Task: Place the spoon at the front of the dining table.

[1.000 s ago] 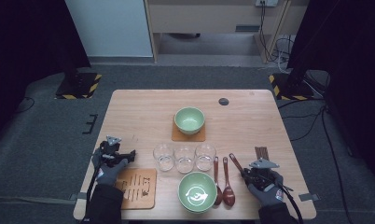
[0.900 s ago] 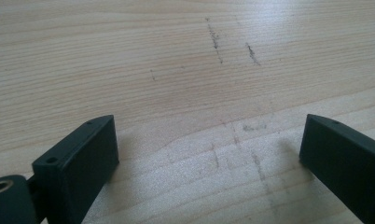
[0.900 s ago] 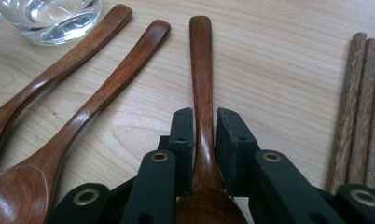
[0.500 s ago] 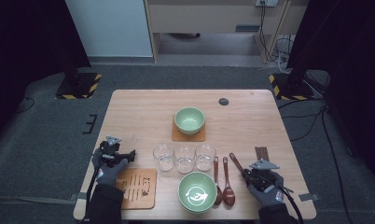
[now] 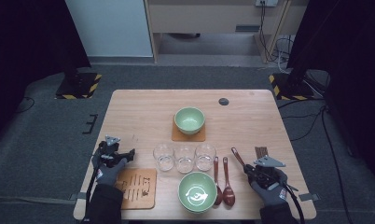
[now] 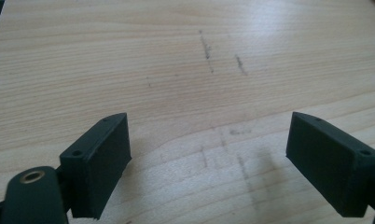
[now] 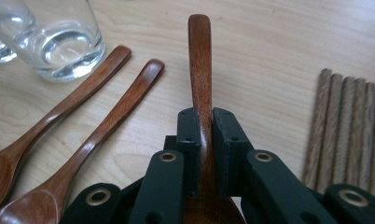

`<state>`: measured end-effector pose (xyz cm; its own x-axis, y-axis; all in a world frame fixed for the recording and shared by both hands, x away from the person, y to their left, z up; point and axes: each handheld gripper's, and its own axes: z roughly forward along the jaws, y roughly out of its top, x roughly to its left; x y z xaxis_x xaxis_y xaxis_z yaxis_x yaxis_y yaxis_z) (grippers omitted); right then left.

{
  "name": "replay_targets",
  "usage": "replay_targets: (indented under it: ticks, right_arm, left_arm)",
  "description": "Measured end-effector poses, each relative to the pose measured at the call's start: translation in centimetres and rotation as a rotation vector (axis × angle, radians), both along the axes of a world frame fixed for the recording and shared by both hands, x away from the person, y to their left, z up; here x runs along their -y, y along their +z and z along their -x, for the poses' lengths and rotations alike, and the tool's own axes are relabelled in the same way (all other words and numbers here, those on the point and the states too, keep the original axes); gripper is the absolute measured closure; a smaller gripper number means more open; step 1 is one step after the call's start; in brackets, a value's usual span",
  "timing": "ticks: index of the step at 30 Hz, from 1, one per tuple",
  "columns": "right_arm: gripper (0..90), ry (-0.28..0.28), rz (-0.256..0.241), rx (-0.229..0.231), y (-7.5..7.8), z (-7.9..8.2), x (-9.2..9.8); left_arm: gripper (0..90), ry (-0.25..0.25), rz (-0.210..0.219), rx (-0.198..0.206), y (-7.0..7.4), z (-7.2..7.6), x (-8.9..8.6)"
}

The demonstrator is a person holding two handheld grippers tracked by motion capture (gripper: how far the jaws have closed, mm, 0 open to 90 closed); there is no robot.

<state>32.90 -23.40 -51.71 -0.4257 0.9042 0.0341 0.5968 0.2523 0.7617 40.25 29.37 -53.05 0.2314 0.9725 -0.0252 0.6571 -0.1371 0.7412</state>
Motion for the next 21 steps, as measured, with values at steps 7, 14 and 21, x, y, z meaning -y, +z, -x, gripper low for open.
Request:
replay_targets:
  ticks: [7,14,21]
  right_arm:
    - [81.9,-0.003,-0.034,0.029,0.6,-0.4,0.3]
    - [81.9,-0.01,-0.062,0.056,1.5,-1.1,0.5]
    - [81.9,-0.016,-0.081,0.081,2.1,-1.3,0.8]
  left_arm:
    - [15.4,-0.011,0.06,0.068,1.2,0.8,0.3]
    - [16.1,-0.033,0.081,0.124,2.4,1.4,1.0]
    - [17.2,-0.073,0.099,0.175,3.5,2.0,2.1]
